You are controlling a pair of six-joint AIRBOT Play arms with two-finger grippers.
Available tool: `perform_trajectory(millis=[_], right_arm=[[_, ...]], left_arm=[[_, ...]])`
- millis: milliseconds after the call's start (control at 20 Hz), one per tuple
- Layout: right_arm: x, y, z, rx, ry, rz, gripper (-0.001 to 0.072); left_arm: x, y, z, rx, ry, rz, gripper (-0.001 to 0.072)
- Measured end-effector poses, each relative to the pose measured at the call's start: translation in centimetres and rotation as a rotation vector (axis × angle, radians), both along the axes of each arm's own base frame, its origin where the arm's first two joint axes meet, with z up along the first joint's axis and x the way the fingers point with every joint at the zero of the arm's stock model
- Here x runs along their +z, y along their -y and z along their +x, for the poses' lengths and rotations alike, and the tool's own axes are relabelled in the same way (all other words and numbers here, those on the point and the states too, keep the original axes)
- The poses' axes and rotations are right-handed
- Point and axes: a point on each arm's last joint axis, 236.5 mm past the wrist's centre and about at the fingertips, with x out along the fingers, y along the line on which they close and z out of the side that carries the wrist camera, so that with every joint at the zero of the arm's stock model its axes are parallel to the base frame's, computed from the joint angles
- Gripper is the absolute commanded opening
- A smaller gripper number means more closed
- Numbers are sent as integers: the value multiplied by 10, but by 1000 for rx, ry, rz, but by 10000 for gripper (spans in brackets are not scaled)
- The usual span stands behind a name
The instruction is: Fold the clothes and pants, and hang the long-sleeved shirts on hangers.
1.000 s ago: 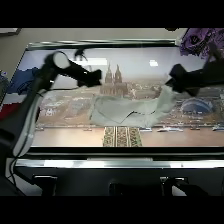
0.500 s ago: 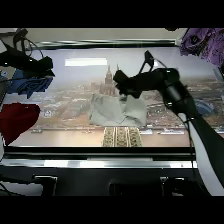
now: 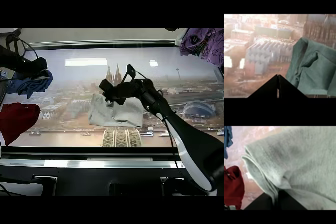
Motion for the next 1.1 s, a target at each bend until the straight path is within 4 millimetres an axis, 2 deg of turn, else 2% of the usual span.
perform_trajectory(millis=[200,250,300,350,400,550,650,750,850,1000,1100], right_arm=[[-23,-10,-3,13,-55,11,44],[-28,-14,-5,23,-66,11,109],[-33,-18,-8,31,-76,11,232],[-37,-22,-10,40,-84,11,317],[-39,-26,-13,49,-88,11,379],[-33,-31,-13,64,-59,22,407],[-14,-23,-7,59,-15,35,407],[10,1,2,46,26,36,407],[34,39,11,28,61,20,406],[64,118,21,0,112,-43,407],[68,179,22,-12,120,-118,415]], left_arm=[[-4,0,-1,0,-11,1,21],[-4,0,-1,0,-12,1,22],[-5,0,-1,0,-13,1,21],[-5,0,-1,0,-13,1,21],[-5,-1,-1,1,-14,1,21],[-5,-2,-1,3,-14,1,22],[-5,-2,-1,4,-14,1,21],[-5,-2,-1,4,-14,1,22],[-5,-2,-1,3,-14,2,22],[-5,-3,-1,3,-13,3,22],[-5,-5,-1,6,-13,3,22]])
